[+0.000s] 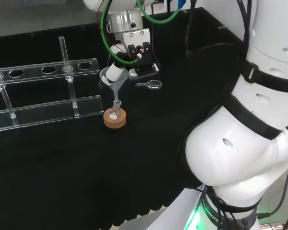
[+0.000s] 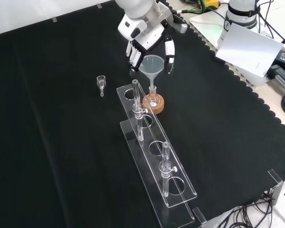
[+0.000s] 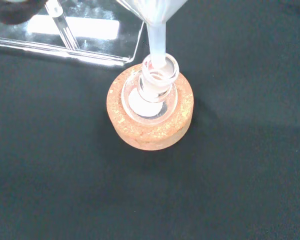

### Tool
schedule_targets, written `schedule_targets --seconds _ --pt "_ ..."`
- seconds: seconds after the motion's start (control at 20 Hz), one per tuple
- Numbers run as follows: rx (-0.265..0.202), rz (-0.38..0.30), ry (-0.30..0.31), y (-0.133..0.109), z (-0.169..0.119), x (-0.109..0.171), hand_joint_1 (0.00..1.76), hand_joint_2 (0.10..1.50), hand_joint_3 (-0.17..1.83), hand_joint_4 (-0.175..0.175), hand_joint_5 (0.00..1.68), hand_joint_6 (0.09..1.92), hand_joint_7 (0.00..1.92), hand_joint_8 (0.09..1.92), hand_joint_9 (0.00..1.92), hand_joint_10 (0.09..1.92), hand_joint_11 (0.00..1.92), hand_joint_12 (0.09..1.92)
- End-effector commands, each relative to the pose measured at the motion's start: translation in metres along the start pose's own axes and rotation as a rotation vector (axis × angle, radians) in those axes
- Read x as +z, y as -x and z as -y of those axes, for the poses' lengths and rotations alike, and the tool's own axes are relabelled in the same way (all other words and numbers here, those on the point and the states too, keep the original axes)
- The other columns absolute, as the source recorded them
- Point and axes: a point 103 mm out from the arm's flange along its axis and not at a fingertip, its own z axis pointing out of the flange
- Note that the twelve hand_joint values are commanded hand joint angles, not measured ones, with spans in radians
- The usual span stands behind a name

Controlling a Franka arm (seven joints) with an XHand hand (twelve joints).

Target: Remove the funnel from the round-bottom flask.

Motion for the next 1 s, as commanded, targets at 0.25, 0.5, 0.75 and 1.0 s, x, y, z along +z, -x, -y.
schedule_targets --seconds 0.25,0.5,0.75,1.0 --pt "0.000 -0.017 0.047 -0.004 0.025 -0.033 0.71 0.73 0.46 -0.086 0.55 0.11 0.55 0.73 1.03 0.46 0.64 1.24" --pt "0.013 -0.027 0.079 -0.001 0.039 -0.055 0.71 0.73 0.47 -0.085 0.56 0.11 0.55 0.74 1.03 0.46 0.64 1.24" --pt "0.023 -0.029 0.107 0.003 0.048 -0.075 0.71 0.73 0.47 -0.085 0.57 0.12 0.55 0.74 1.02 0.46 0.64 1.24" --pt "0.020 -0.038 0.134 0.003 0.051 -0.092 0.71 0.72 0.48 -0.084 0.58 0.13 0.55 0.74 1.02 0.46 0.64 1.24"
